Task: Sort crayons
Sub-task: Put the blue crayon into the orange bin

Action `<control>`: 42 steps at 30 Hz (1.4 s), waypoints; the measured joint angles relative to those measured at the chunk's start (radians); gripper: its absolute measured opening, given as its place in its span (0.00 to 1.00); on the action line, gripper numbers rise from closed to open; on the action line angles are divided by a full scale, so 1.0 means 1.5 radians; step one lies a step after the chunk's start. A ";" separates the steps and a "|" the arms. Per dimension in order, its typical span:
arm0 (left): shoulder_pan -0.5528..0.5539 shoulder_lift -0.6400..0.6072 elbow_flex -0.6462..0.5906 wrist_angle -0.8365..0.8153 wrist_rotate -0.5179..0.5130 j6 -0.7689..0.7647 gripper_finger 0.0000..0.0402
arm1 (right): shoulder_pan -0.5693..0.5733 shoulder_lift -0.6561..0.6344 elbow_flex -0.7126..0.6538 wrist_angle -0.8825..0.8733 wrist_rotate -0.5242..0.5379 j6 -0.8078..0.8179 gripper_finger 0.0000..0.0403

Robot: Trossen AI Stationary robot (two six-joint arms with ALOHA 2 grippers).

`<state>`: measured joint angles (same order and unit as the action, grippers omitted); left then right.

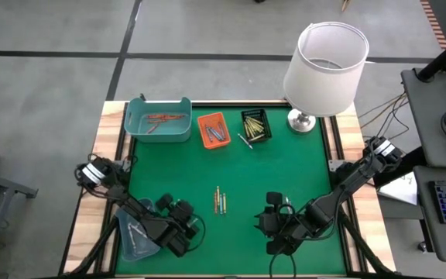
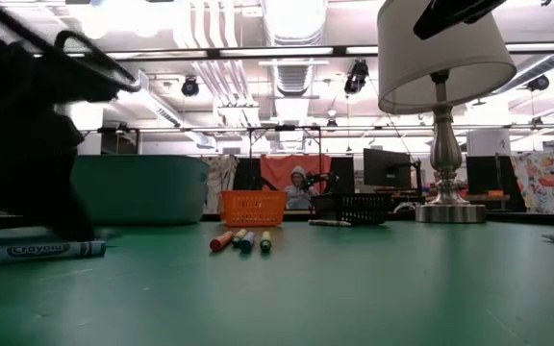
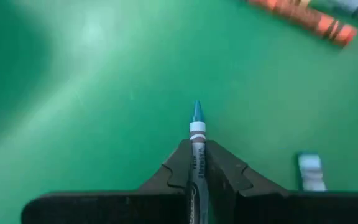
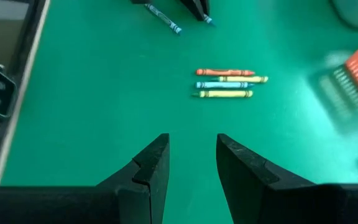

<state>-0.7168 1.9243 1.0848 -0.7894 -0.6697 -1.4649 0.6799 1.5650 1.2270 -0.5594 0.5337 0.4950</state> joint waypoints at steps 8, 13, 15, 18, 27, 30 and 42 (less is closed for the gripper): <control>0.006 -0.127 0.020 0.059 -0.157 0.213 0.00 | -0.023 0.000 -0.004 0.022 0.037 -0.102 0.30; 0.015 -0.237 0.020 0.117 -0.215 0.393 0.00 | -0.054 0.000 -0.011 0.052 0.035 -0.179 0.30; 0.020 -0.276 0.020 0.124 -0.225 0.442 0.00 | -0.070 0.000 -0.011 0.055 0.035 -0.205 0.30; 0.033 -0.327 0.020 0.131 -0.228 0.508 0.00 | -0.096 0.000 -0.011 0.070 0.030 -0.237 0.30; 0.120 -0.421 0.018 0.148 -0.186 0.715 0.00 | -0.194 0.000 -0.011 0.168 -0.105 -0.388 0.30; 0.184 -0.448 0.017 0.155 -0.148 0.800 0.00 | -0.241 0.000 -0.011 0.207 -0.141 -0.447 0.30; 0.574 -0.563 -0.030 0.260 0.356 1.082 0.00 | -0.515 0.000 -0.012 0.241 -0.337 -0.510 0.30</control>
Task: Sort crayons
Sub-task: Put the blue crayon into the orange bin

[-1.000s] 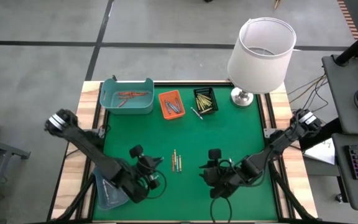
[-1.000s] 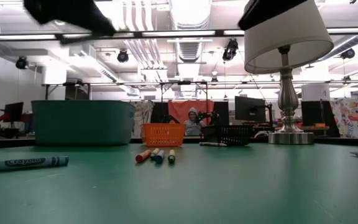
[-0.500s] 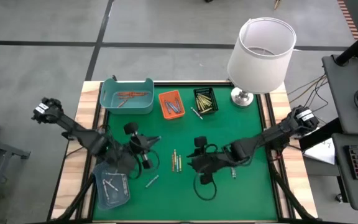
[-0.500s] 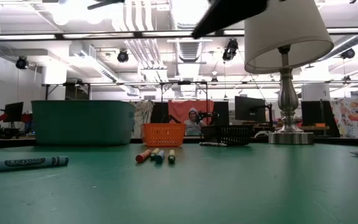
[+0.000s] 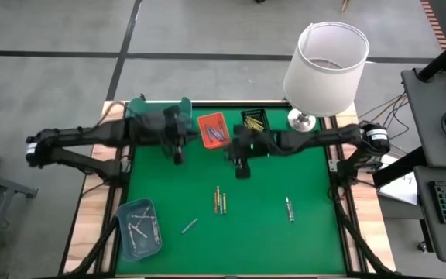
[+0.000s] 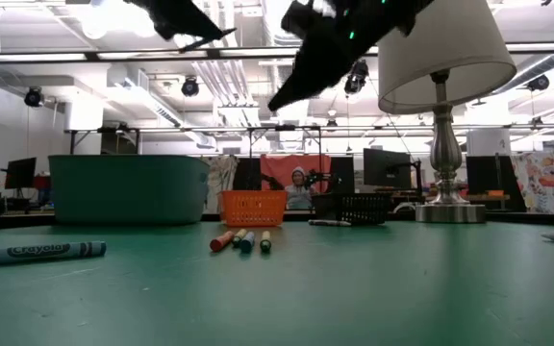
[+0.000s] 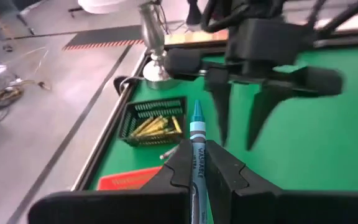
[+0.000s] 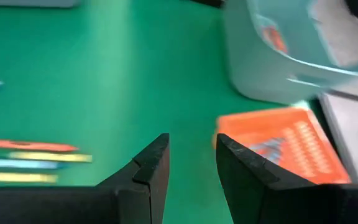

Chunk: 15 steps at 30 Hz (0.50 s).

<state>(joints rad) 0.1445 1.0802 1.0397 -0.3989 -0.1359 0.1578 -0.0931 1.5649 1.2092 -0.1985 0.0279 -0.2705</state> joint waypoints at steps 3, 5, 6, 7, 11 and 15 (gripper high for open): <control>0.105 -0.007 -0.014 0.003 0.077 0.017 0.00 | -0.058 0.001 -0.008 0.028 -0.011 -0.007 0.30; 0.163 -0.003 -0.023 -0.012 0.082 0.011 0.00 | -0.091 0.001 -0.019 0.050 -0.029 -0.006 0.30; 0.188 0.000 -0.025 -0.021 0.082 0.005 0.00 | -0.104 0.001 -0.026 0.059 -0.039 -0.006 0.30; 0.209 0.004 -0.027 -0.028 0.082 0.000 0.00 | -0.115 0.001 -0.032 0.068 -0.047 -0.005 0.30; 0.249 0.024 -0.028 -0.041 0.085 -0.006 0.00 | -0.138 0.001 -0.052 0.085 -0.058 0.006 0.30; 0.248 0.055 -0.028 -0.008 0.113 -0.001 0.00 | -0.138 0.001 -0.070 0.086 -0.059 0.006 0.30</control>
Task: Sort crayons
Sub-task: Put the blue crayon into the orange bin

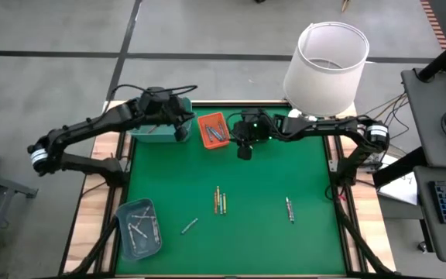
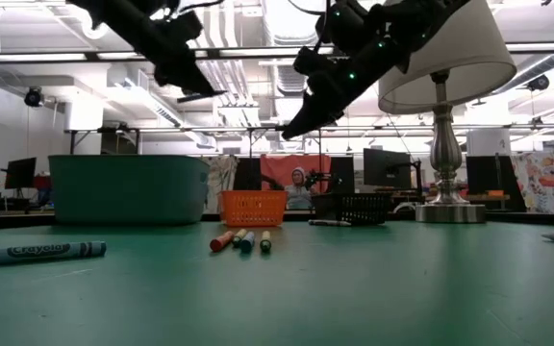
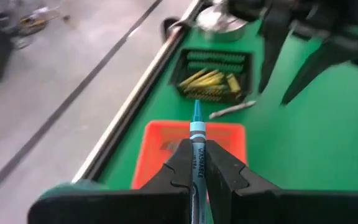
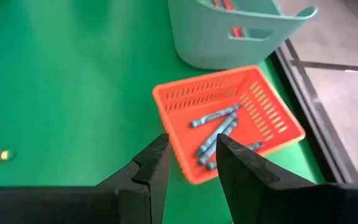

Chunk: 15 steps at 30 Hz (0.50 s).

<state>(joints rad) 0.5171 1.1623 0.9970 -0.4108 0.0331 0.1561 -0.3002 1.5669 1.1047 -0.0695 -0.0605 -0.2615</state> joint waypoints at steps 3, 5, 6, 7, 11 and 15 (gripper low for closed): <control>0.000 0.050 0.000 0.077 0.058 -0.016 0.00 | 0.001 0.000 -0.012 0.001 0.000 0.008 0.30; 0.000 0.088 0.000 0.130 0.060 -0.046 0.00 | 0.001 -0.001 -0.020 0.000 0.000 0.025 0.30; 0.000 0.109 0.000 0.153 0.058 -0.065 0.00 | 0.001 -0.001 -0.024 -0.002 0.000 0.032 0.30; 0.000 0.129 0.000 0.172 0.058 -0.086 0.00 | 0.000 -0.001 -0.029 -0.003 0.000 0.040 0.30; 0.000 0.201 0.000 0.204 0.055 -0.147 0.00 | 0.002 -0.009 -0.050 -0.005 0.000 0.057 0.30; 0.000 0.242 0.001 0.209 0.054 -0.194 0.00 | 0.005 -0.031 -0.073 -0.006 0.000 0.074 0.30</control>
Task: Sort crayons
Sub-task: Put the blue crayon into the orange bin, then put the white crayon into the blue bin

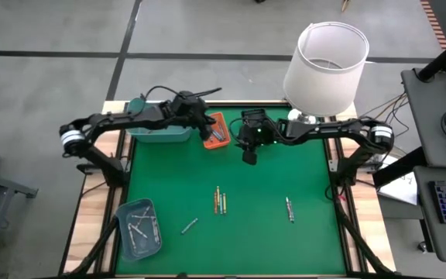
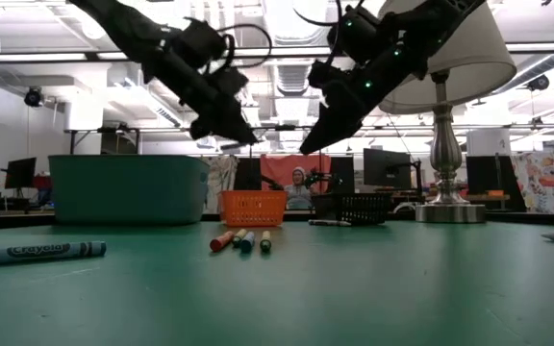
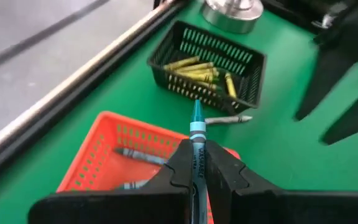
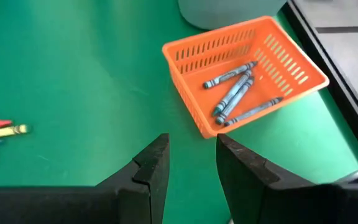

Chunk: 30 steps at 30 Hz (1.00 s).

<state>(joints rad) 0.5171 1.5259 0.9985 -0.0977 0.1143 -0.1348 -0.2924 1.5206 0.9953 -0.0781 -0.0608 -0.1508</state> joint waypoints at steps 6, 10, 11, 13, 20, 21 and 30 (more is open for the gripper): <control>0.000 0.025 0.001 0.023 -0.054 -0.039 0.06 | 0.010 -0.037 -0.015 0.001 0.000 0.036 0.30; 0.000 0.028 0.001 0.018 -0.091 -0.038 0.14 | 0.023 -0.052 -0.017 0.004 0.000 0.056 0.30; 0.000 0.028 0.001 0.017 -0.093 -0.036 0.16 | 0.026 -0.053 -0.017 0.005 0.000 0.062 0.30; -0.001 0.028 0.001 0.016 -0.095 -0.034 0.19 | 0.031 -0.053 -0.017 0.004 0.004 0.078 0.30; -0.014 0.006 0.001 0.020 -0.077 -0.012 0.23 | 0.039 -0.048 -0.018 -0.009 0.012 0.160 0.30; -0.021 -0.001 0.001 0.021 -0.076 -0.004 0.23 | 0.040 -0.049 -0.016 -0.020 0.024 0.168 0.30; -0.086 -0.082 -0.003 0.022 -0.075 0.059 0.23 | 0.044 -0.022 0.084 -0.192 0.199 0.194 0.30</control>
<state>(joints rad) 0.3887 1.4022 0.9938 -0.0646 0.0025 -0.0467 -0.2260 1.4882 1.1214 -0.3657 0.2381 0.1406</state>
